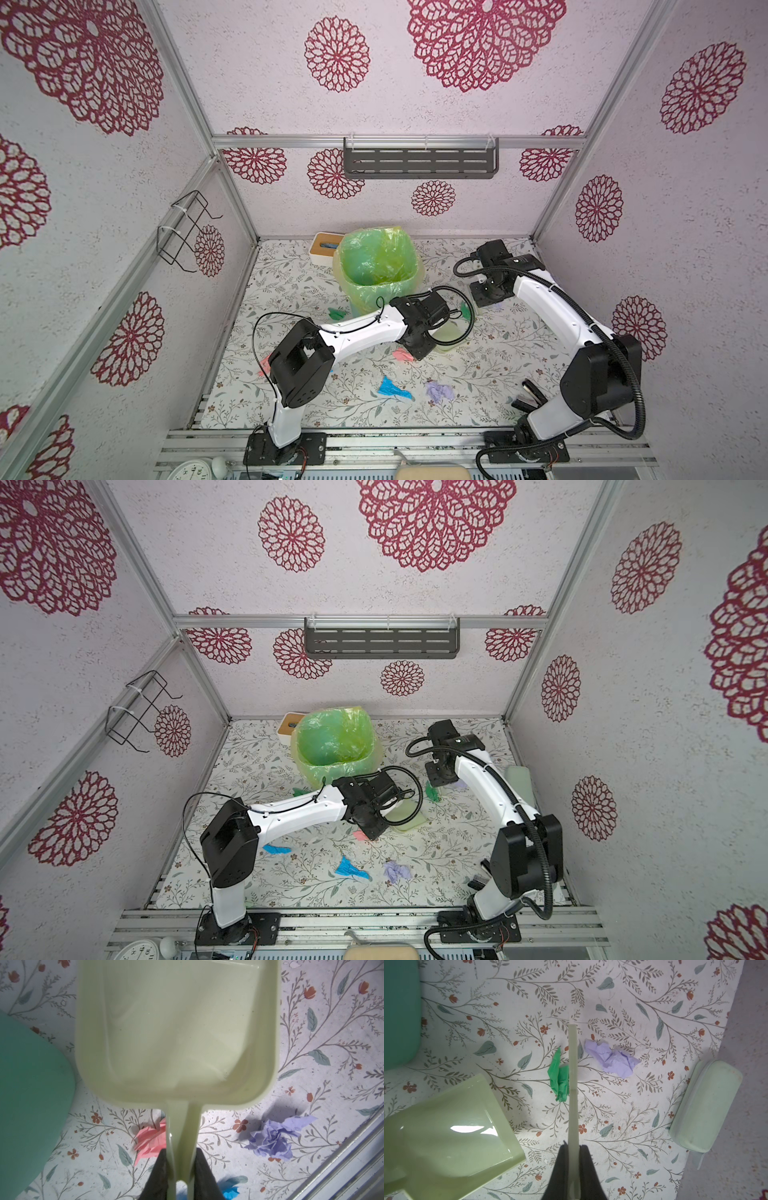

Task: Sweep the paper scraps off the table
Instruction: 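Return the empty dustpan to the scraps with the left gripper while the right follows, then sweep the green scrap into the dustpan with the right gripper's brush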

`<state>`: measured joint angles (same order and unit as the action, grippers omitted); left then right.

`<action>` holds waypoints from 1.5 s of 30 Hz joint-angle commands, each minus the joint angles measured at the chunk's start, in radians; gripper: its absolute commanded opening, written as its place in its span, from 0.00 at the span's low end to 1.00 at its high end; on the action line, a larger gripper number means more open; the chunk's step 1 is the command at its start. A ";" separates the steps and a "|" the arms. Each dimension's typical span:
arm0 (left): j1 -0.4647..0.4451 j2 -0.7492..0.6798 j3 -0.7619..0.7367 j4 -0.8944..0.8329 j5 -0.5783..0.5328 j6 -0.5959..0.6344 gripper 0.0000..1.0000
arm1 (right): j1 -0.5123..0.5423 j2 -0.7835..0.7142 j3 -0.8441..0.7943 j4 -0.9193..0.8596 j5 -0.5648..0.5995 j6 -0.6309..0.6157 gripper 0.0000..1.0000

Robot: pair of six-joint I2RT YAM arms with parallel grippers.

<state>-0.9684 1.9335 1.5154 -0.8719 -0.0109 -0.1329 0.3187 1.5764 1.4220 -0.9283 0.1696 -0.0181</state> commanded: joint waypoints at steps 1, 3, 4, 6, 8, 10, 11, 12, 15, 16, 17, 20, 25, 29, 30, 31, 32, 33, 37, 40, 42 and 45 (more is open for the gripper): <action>0.016 0.020 0.002 0.021 0.015 0.004 0.12 | 0.012 -0.008 0.042 -0.037 -0.018 -0.009 0.00; 0.018 0.058 0.008 0.022 0.016 0.007 0.12 | 0.012 -0.012 0.057 -0.049 0.018 -0.013 0.00; 0.020 0.065 0.014 0.022 0.017 0.010 0.12 | 0.013 -0.011 0.066 -0.056 0.046 -0.018 0.00; 0.023 0.074 0.025 0.022 0.020 0.014 0.11 | 0.011 -0.003 0.082 -0.065 0.081 -0.026 0.00; 0.027 0.083 0.036 0.025 0.024 0.019 0.12 | 0.011 0.015 0.096 -0.075 0.100 -0.032 0.00; 0.030 0.094 0.047 0.029 0.027 0.024 0.11 | 0.011 0.034 0.105 -0.078 0.111 -0.034 0.00; 0.031 0.099 0.051 0.030 0.028 0.025 0.12 | 0.011 0.038 0.106 -0.078 0.112 -0.034 0.00; 0.031 0.102 0.056 0.033 0.028 0.028 0.11 | 0.011 0.043 0.107 -0.076 0.110 -0.036 0.00; 0.036 0.105 0.067 0.040 0.027 0.031 0.11 | 0.011 0.060 0.115 -0.079 0.097 -0.036 0.00; 0.038 0.107 0.071 0.041 0.027 0.032 0.11 | 0.010 0.067 0.117 -0.083 0.093 -0.036 0.00; 0.039 0.108 0.076 0.041 0.027 0.035 0.11 | 0.012 0.070 0.117 -0.083 0.091 -0.036 0.00; 0.045 0.115 0.089 0.039 0.028 0.040 0.12 | 0.013 0.077 0.117 -0.084 0.073 -0.038 0.00; 0.050 0.132 0.100 0.036 0.032 0.055 0.11 | 0.020 0.084 0.112 -0.090 0.046 -0.041 0.00; 0.054 0.151 0.119 0.030 0.036 0.064 0.11 | 0.032 0.085 0.113 -0.099 0.029 -0.040 0.00; 0.056 0.155 0.124 0.028 0.036 0.065 0.11 | 0.036 0.086 0.113 -0.101 0.025 -0.038 0.00; 0.057 0.158 0.128 0.027 0.035 0.067 0.11 | 0.039 0.086 0.113 -0.104 0.018 -0.038 0.00; 0.058 0.159 0.130 0.028 0.035 0.068 0.11 | 0.042 0.084 0.115 -0.107 0.011 -0.038 0.00; 0.060 0.161 0.132 0.030 0.037 0.068 0.11 | 0.048 0.083 0.115 -0.110 0.003 -0.035 0.00; 0.064 0.160 0.137 0.030 0.036 0.071 0.12 | 0.071 0.067 0.120 -0.124 -0.028 -0.022 0.00; 0.068 0.166 0.136 0.027 0.037 0.073 0.12 | 0.096 0.057 0.135 -0.146 -0.039 -0.012 0.00; 0.069 0.169 0.136 0.026 0.040 0.073 0.12 | 0.109 0.050 0.148 -0.161 -0.052 -0.011 0.00; 0.071 0.173 0.138 0.027 0.043 0.073 0.12 | 0.114 0.035 0.160 -0.170 -0.045 -0.010 0.00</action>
<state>-0.9066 2.0884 1.6299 -0.8532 0.0151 -0.0746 0.4236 1.6646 1.5425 -1.0576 0.1326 -0.0422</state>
